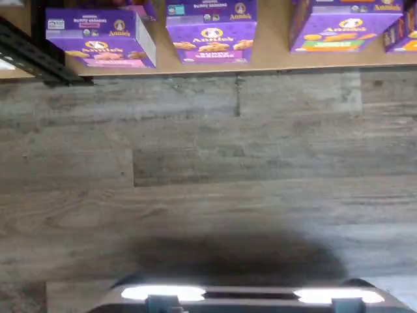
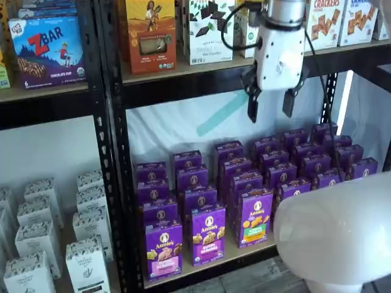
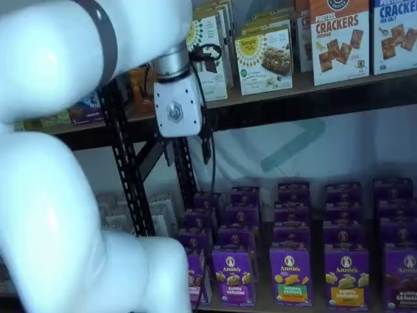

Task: Pick up the purple box with a pink patch in the middle, on the bottom shelf, the first box from the left

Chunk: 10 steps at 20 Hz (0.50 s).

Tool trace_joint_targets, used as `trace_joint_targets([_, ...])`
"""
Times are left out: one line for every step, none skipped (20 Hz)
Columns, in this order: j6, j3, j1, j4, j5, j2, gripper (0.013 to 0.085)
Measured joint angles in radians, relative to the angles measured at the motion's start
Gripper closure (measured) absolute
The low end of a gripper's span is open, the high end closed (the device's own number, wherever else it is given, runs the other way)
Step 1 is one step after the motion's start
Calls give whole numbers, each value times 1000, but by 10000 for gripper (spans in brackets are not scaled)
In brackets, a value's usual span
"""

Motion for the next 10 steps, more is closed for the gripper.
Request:
trace_joint_targets([3, 21, 4, 4, -24, -1, 130])
trace_joint_targets([5, 41, 8, 8, -45, 0, 130])
trace_joint_targets([10, 59, 14, 11, -65, 3, 130])
trace_joint_targets([16, 77, 21, 10, -85, 6, 130])
trace_joint_targets([25, 97, 31, 7, -109, 10, 130])
trace_joint_targets([37, 117, 42, -1, -134, 14, 130])
trace_joint_targets([43, 134, 49, 1, -155, 21, 130])
trace_joint_targets([47, 146, 55, 5, -170, 32, 130])
trace_joint_targets([55, 157, 63, 4, -186, 42, 130])
trace_joint_targets([65, 171, 73, 0, -207, 52, 130])
